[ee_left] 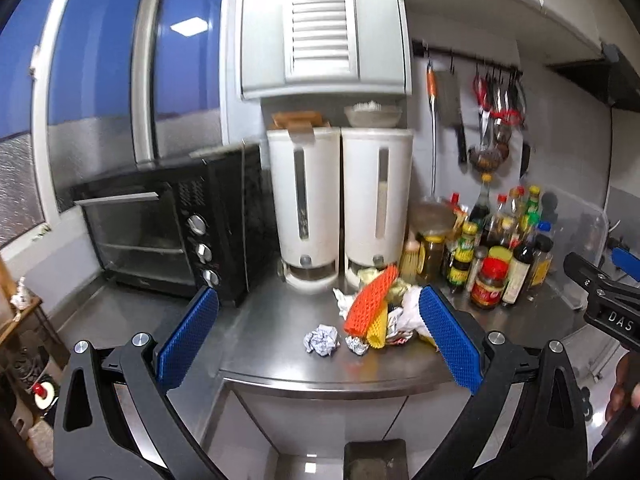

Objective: Collect trash
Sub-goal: 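Grasp the orange foam net with the left tool while the right tool grasps the white plastic bag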

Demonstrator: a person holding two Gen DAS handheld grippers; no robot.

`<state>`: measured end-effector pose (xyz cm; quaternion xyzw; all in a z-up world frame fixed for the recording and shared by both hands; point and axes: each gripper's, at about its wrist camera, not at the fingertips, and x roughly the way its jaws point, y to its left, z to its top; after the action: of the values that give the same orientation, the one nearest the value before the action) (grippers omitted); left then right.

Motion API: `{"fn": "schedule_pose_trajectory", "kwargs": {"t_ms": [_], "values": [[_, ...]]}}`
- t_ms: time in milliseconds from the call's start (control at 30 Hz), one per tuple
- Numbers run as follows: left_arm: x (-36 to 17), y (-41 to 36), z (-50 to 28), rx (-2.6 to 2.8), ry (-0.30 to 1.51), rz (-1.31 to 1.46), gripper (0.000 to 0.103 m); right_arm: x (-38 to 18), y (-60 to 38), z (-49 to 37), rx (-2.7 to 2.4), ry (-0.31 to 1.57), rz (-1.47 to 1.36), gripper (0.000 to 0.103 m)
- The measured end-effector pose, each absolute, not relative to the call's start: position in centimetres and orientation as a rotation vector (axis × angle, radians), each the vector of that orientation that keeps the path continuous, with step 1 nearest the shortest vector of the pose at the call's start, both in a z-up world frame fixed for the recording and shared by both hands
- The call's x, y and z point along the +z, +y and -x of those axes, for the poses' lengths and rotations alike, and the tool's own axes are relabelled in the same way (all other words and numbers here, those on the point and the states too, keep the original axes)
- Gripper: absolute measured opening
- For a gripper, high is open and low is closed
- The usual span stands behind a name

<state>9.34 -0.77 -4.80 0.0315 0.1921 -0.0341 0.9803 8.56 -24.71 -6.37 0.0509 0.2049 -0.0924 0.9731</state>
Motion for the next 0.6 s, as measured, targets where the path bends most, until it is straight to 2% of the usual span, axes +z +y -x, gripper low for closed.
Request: {"fn": "schedule_pose_trajectory", "kwargs": {"t_ms": [267, 600], "values": [[-10.1, -1.8, -19.3, -0.078, 0.544, -0.086, 0.095, -12.7, -26.3, -18.9, -0.111, 0.619, -0.178, 0.100], [-15.7, -3.1, -28.3, -0.187, 0.681, -0.092, 0.095, -17.8, -26.3, -27.0, -0.030, 0.755, -0.185, 0.100]]}}
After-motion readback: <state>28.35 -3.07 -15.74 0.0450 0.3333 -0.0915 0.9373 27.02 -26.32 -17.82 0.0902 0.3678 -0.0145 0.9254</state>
